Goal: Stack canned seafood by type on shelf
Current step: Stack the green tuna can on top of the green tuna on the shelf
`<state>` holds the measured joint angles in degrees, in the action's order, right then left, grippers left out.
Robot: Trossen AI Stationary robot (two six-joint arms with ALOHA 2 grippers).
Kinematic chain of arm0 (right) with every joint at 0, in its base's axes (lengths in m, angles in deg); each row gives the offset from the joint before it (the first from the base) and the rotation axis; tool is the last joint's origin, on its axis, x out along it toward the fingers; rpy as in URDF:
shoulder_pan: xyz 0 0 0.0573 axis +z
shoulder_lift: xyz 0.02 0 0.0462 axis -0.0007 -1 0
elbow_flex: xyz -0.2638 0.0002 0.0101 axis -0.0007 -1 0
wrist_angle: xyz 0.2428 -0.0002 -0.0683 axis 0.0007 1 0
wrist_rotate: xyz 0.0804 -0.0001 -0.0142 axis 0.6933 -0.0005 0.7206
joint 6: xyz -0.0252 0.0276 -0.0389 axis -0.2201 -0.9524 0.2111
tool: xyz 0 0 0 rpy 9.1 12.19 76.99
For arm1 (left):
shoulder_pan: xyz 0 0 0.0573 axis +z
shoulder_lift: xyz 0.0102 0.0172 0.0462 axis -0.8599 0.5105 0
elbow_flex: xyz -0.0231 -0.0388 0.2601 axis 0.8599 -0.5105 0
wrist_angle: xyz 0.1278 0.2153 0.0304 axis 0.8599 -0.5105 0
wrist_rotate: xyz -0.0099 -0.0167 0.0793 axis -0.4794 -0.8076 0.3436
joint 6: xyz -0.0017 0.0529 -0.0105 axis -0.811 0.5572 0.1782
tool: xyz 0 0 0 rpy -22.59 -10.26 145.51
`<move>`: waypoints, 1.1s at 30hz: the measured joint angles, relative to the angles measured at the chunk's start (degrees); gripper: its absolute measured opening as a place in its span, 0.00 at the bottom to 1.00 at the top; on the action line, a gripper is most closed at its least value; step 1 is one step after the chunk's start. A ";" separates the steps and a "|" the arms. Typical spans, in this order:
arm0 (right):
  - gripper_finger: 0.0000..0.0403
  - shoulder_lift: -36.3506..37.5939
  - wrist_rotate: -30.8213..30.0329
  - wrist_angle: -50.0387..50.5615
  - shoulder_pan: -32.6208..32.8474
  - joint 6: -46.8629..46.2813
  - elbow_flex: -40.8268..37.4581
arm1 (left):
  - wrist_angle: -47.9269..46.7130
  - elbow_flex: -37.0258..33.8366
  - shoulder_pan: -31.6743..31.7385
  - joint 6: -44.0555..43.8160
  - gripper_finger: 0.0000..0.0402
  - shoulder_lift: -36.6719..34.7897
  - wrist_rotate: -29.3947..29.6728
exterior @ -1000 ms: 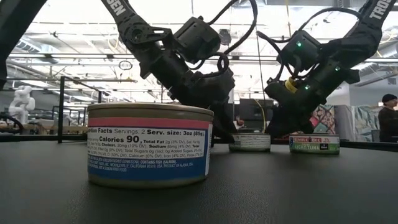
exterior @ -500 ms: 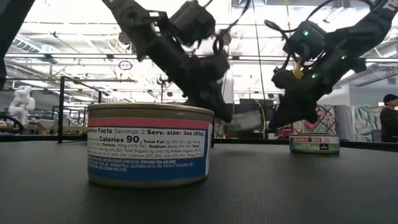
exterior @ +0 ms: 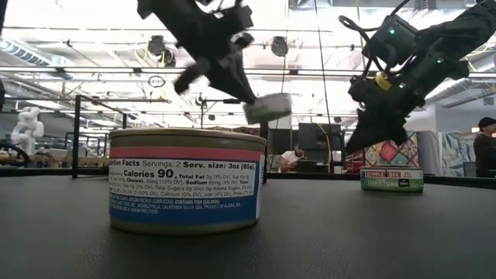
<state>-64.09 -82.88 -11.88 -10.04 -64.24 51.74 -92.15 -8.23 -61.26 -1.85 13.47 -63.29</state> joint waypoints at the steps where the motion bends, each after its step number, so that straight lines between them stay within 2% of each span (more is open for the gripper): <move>1: 0.00 -0.07 -0.07 -0.52 0.02 -0.04 0.07 | -1.82 0.00 0.02 -1.54 0.00 -1.20 0.33; 10: 0.00 0.21 -0.07 0.20 0.02 0.00 0.02 | -17.75 0.02 0.72 -12.99 0.00 -10.01 3.97; 14: 0.00 0.21 -0.08 0.31 0.02 0.00 0.02 | -22.54 0.02 3.17 -15.68 0.00 -12.32 5.42; 18: 0.00 0.21 -0.07 0.53 0.02 0.00 0.02 | -24.70 -0.72 8.37 -16.30 0.00 -13.69 5.75; 25: 0.00 0.19 0.11 1.38 0.04 0.12 0.02 | -23.45 -4.34 21.53 -13.24 0.00 -13.96 5.12; 33: 0.00 0.19 0.11 2.02 0.06 0.22 0.02 | -15.75 -6.42 34.80 -7.29 0.00 -13.96 -2.20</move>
<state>-63.90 -82.77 -9.87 -9.98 -64.01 51.76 -107.90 -14.65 -26.47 -9.14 -0.49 -65.49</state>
